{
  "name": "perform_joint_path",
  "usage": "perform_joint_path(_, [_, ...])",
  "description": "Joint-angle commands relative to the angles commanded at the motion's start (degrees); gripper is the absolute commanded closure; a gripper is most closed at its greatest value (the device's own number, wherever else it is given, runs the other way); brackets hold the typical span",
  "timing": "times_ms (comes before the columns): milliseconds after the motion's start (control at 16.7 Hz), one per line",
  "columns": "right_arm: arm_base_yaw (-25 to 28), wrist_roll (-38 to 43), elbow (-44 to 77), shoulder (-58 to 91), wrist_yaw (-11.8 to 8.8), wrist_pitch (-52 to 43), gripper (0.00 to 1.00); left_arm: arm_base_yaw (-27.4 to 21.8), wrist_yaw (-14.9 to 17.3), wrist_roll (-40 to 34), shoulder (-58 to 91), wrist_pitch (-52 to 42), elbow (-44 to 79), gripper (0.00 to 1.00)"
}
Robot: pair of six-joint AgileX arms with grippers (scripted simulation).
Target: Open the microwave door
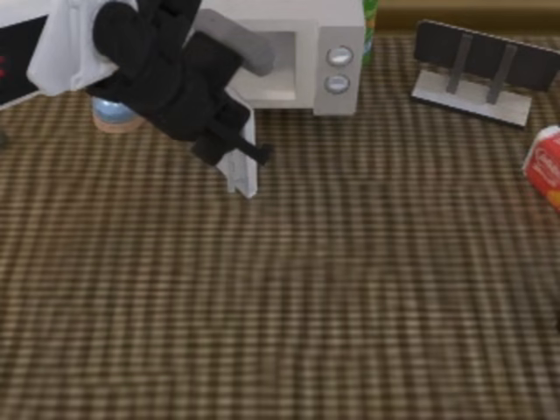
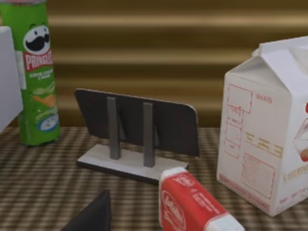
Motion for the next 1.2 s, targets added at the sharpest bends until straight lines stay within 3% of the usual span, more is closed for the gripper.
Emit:
perform_joint_path(780, [0.00,0.00,0.00,0.00,0.00,0.00,0.00,-0.17,0.41,0.03,0.10,-0.04,-0.20,1.00])
perform_joint_path(1200, [0.00,0.00,0.00,0.00,0.00,0.00,0.00,3.42,4.80,8.93,-2.13,-1.46,-2.24,1.00])
